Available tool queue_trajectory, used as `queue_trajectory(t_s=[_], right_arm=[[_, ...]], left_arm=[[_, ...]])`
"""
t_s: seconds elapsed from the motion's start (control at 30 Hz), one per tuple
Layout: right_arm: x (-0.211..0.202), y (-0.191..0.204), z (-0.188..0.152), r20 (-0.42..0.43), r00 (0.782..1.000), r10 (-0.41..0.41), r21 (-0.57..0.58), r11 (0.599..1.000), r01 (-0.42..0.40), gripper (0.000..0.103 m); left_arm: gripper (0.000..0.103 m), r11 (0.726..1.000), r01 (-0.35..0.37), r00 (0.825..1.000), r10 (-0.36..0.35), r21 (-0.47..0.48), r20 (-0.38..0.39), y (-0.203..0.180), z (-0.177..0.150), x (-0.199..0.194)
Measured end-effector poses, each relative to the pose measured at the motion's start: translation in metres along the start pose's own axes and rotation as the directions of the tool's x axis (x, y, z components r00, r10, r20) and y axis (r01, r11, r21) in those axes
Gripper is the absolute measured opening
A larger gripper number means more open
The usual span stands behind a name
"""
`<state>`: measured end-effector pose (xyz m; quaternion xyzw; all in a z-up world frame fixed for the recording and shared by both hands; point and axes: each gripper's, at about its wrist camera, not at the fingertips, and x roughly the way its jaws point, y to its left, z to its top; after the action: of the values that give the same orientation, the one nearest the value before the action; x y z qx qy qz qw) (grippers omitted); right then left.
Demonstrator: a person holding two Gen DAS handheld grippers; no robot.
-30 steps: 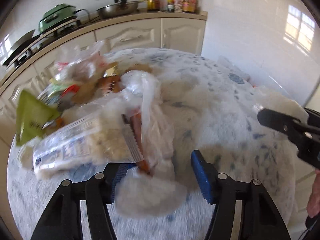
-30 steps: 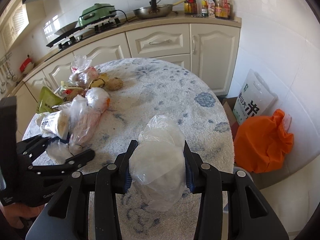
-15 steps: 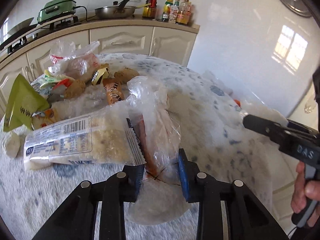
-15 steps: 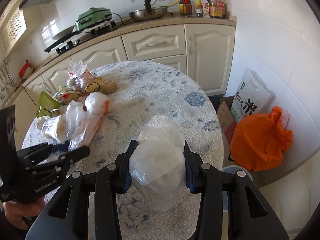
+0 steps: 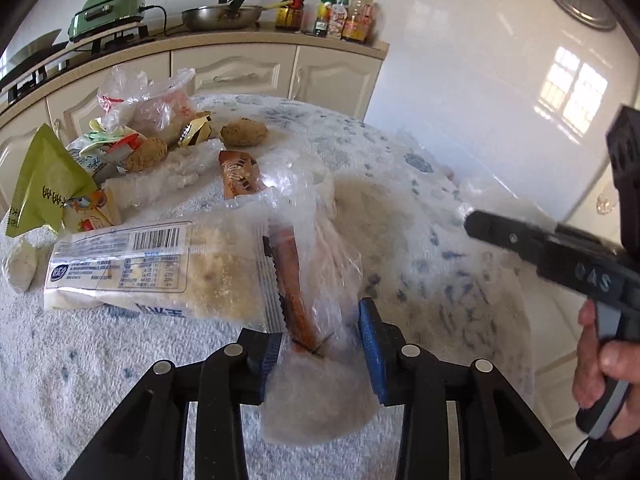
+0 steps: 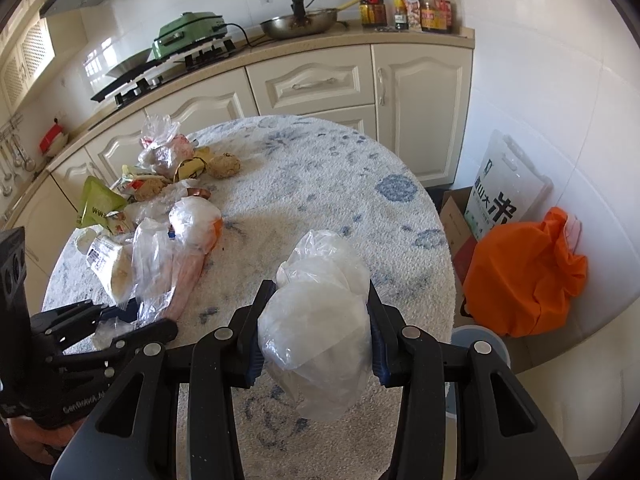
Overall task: Collect trash
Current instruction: 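Grasp the clear plastic bag with the left tool while the right tool holds its bag, then carry both held plastic bags over the blue bin and open both tools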
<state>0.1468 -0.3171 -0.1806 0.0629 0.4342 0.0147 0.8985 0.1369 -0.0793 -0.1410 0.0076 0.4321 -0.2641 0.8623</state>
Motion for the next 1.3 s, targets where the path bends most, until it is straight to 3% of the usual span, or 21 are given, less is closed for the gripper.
queue_trajectory(t_s=[0.07,0.17,0.43,0.57,0.83,0.9,1.13,1.3], right_arm=[[0.0,0.0,0.0,0.001,1.0,0.0,0.0,1.0,0.0,0.042],[-0.003,-0.002,-0.001,0.005,1.0,-0.002,0.005,1.0,0.002,0.042],[-0.021,-0.027,0.002,0.049,0.999,-0.007,0.052,0.999,0.005,0.042],[-0.028,-0.039,0.004,0.062,0.998,-0.007,0.071,0.997,0.003,0.042],[-0.04,-0.056,0.004,0.085,0.996,-0.035,0.094,0.995,0.027,0.042],[-0.045,-0.063,0.005,0.095,0.994,-0.046,0.101,0.994,0.037,0.042],[-0.071,-0.136,-0.003,0.105,0.981,-0.166,0.185,0.972,0.144,0.042],[-0.059,-0.217,-0.032,0.02,0.979,-0.205,0.321,0.928,0.188,0.042]], left_arm=[[0.038,1.0,-0.009,1.0,0.009,-0.003,0.003,-0.001,0.003,0.005],[0.028,0.999,-0.031,1.0,0.031,0.016,0.002,-0.012,0.006,0.011],[0.026,0.997,0.072,0.995,-0.07,-0.027,0.07,-0.027,0.007,0.001],[0.026,0.988,0.146,0.982,-0.141,-0.041,0.123,-0.035,0.008,-0.008],[0.026,0.996,0.076,0.983,-0.084,0.052,0.166,-0.062,0.02,-0.013],[0.026,0.994,0.087,0.981,-0.098,0.071,0.168,-0.071,0.022,-0.011],[0.027,0.97,0.164,0.973,-0.189,0.181,0.134,-0.133,0.044,0.011],[0.027,0.944,0.242,0.968,-0.25,0.223,0.006,-0.19,0.059,0.068]])
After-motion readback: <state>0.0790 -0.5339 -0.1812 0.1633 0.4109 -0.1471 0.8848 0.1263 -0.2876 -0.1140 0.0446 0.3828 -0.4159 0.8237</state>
